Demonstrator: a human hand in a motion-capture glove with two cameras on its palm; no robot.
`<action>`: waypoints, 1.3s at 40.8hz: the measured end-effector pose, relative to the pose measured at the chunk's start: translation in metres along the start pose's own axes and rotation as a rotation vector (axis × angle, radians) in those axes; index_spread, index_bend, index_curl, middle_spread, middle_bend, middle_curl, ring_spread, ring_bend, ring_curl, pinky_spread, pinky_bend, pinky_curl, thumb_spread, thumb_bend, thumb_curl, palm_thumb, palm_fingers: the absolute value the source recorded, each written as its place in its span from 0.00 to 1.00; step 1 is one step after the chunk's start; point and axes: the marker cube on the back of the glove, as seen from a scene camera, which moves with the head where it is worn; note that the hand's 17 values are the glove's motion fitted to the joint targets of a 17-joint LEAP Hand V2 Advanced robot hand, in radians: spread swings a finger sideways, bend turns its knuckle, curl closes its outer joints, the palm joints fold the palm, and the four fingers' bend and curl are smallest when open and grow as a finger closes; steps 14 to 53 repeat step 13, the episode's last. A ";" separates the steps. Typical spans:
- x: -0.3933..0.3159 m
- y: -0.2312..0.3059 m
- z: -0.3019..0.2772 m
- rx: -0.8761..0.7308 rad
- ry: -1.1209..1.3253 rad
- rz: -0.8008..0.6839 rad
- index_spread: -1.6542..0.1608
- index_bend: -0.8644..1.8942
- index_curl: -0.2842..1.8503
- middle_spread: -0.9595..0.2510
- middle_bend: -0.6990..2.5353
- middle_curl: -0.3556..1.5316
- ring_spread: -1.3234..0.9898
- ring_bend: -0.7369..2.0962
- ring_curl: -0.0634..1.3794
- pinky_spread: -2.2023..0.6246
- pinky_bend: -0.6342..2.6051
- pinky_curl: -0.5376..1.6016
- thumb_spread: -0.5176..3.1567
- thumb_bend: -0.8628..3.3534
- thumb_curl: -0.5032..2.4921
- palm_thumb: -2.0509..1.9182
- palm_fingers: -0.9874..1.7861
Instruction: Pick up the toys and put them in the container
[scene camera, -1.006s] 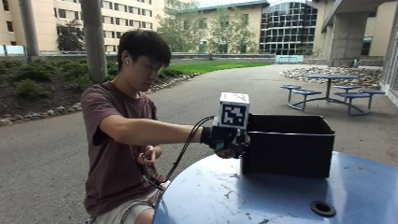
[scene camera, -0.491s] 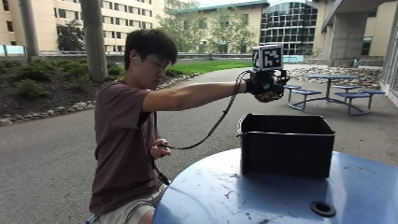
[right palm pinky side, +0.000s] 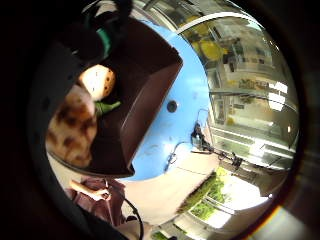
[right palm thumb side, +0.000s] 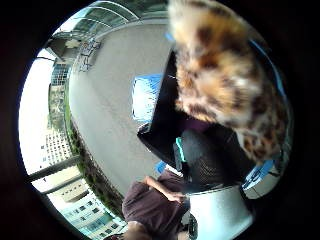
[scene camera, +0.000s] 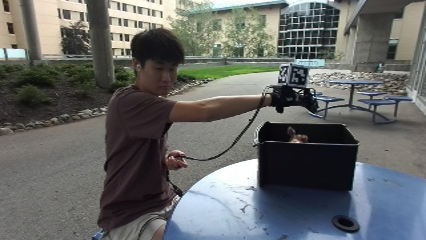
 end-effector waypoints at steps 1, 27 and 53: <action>-0.002 -0.001 0.001 0.005 0.006 -0.014 0.81 0.42 0.48 0.61 0.51 0.60 0.41 0.71 0.57 0.67 0.60 0.55 0.39 0.19 0.49 0.59 0.20; 0.048 0.020 0.006 0.091 -0.034 -0.017 0.82 0.32 0.30 0.74 0.32 0.47 0.49 0.53 0.42 0.75 0.54 0.48 0.45 0.20 0.40 0.53 0.21; 0.048 0.020 0.006 0.091 -0.034 -0.017 0.82 0.32 0.30 0.74 0.32 0.47 0.49 0.53 0.42 0.75 0.54 0.48 0.45 0.20 0.40 0.53 0.21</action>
